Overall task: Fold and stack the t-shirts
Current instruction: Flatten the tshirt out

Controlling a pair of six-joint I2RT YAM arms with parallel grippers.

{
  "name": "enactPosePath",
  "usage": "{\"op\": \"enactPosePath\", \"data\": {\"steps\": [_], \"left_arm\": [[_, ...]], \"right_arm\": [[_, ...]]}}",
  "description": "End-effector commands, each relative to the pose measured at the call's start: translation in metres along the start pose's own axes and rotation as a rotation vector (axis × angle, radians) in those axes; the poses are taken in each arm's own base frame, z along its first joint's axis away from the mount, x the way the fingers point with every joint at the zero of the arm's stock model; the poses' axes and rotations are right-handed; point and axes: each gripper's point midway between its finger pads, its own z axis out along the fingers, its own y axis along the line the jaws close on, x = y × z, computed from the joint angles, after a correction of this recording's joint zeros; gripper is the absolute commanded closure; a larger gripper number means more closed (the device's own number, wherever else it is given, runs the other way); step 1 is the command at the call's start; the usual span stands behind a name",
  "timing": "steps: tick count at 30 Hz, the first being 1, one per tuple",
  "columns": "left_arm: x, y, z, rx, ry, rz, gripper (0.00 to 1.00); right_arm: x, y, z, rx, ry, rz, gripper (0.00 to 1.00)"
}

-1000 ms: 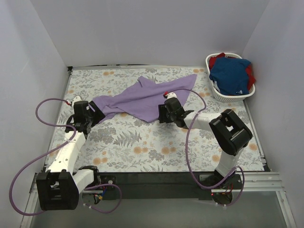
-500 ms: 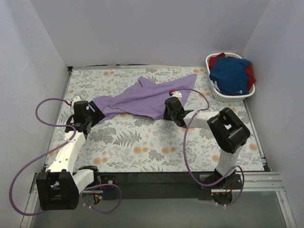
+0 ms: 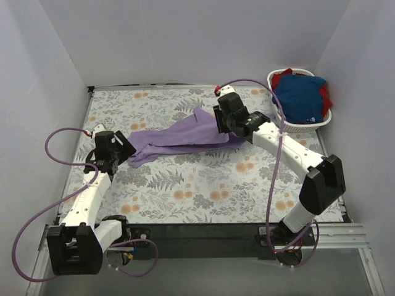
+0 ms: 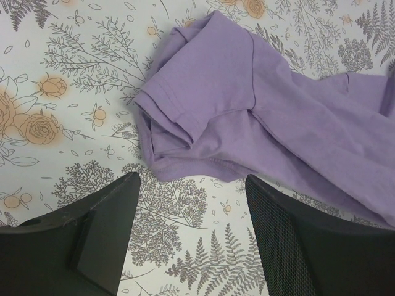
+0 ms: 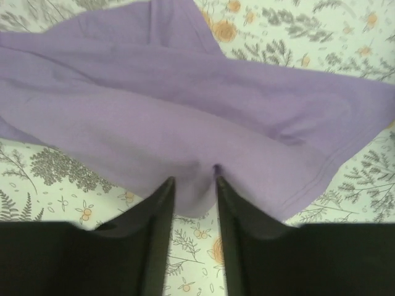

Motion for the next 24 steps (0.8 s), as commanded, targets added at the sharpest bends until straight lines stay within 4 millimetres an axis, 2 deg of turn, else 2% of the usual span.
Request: {"op": "enactPosePath", "data": {"steps": [1,2,3,4,5,6,7,8,10,11,12,13,14,15,16,18,20,21,24], "left_arm": [[-0.01,-0.004,-0.004,0.01,-0.031,0.012,0.32],[-0.009,-0.004,-0.004,0.009,-0.03,0.012,0.32],[-0.009,-0.005,-0.004,0.012,-0.028,0.012,0.32],[-0.008,-0.005,-0.004,0.016,-0.023,0.014,0.32],[-0.008,-0.006,-0.004,0.018,-0.022,0.014,0.32],[-0.007,-0.005,-0.003,0.019,-0.016,0.014,0.32],[-0.006,-0.006,-0.003,0.024,-0.01,0.012,0.32],[-0.006,-0.007,-0.002,0.027,-0.009,0.012,0.32],[-0.005,-0.008,-0.002,0.028,-0.002,0.015,0.32],[-0.004,-0.008,-0.001,0.031,0.001,0.016,0.32],[-0.004,-0.008,-0.001,0.029,0.004,0.017,0.32],[-0.004,-0.008,-0.001,0.03,0.005,0.017,0.32],[-0.003,-0.008,-0.001,0.032,0.006,0.017,0.32],[-0.003,-0.009,-0.001,0.037,0.009,0.018,0.32],[-0.003,-0.009,-0.001,0.035,0.01,0.017,0.32],[-0.002,-0.009,0.0,0.036,0.012,0.018,0.32],[-0.002,-0.009,0.0,0.036,0.01,0.021,0.32],[-0.002,-0.009,-0.001,0.035,0.009,0.02,0.32],[-0.002,-0.009,0.0,0.035,0.011,0.021,0.32]], "right_arm": [[0.065,-0.013,0.02,0.049,0.265,-0.17,0.54],[0.068,-0.013,0.022,0.039,0.274,-0.166,0.53],[0.08,-0.014,0.025,0.035,0.3,-0.154,0.5],[0.079,-0.015,0.026,0.028,0.28,-0.134,0.5],[0.085,-0.025,0.029,0.029,0.286,-0.105,0.49],[0.104,-0.024,0.029,-0.018,0.323,-0.078,0.5],[0.093,-0.022,0.03,-0.058,0.255,-0.031,0.5],[0.095,-0.03,0.031,-0.083,0.236,0.016,0.51],[0.099,-0.018,0.028,-0.229,0.157,0.122,0.52],[0.095,-0.027,0.029,-0.25,0.112,0.179,0.53],[0.101,-0.025,0.027,-0.298,0.102,0.219,0.53],[0.119,-0.029,0.027,-0.302,0.111,0.255,0.57],[0.108,-0.035,0.032,-0.311,0.037,0.3,0.58],[0.111,-0.03,0.031,-0.36,0.03,0.313,0.59],[0.122,-0.028,0.034,-0.384,0.037,0.326,0.59],[0.116,-0.019,0.036,-0.455,-0.005,0.33,0.57],[0.128,-0.016,0.042,-0.474,0.01,0.342,0.55],[0.123,-0.014,0.044,-0.491,-0.016,0.353,0.53],[0.129,-0.011,0.052,-0.505,-0.017,0.379,0.46]]}}
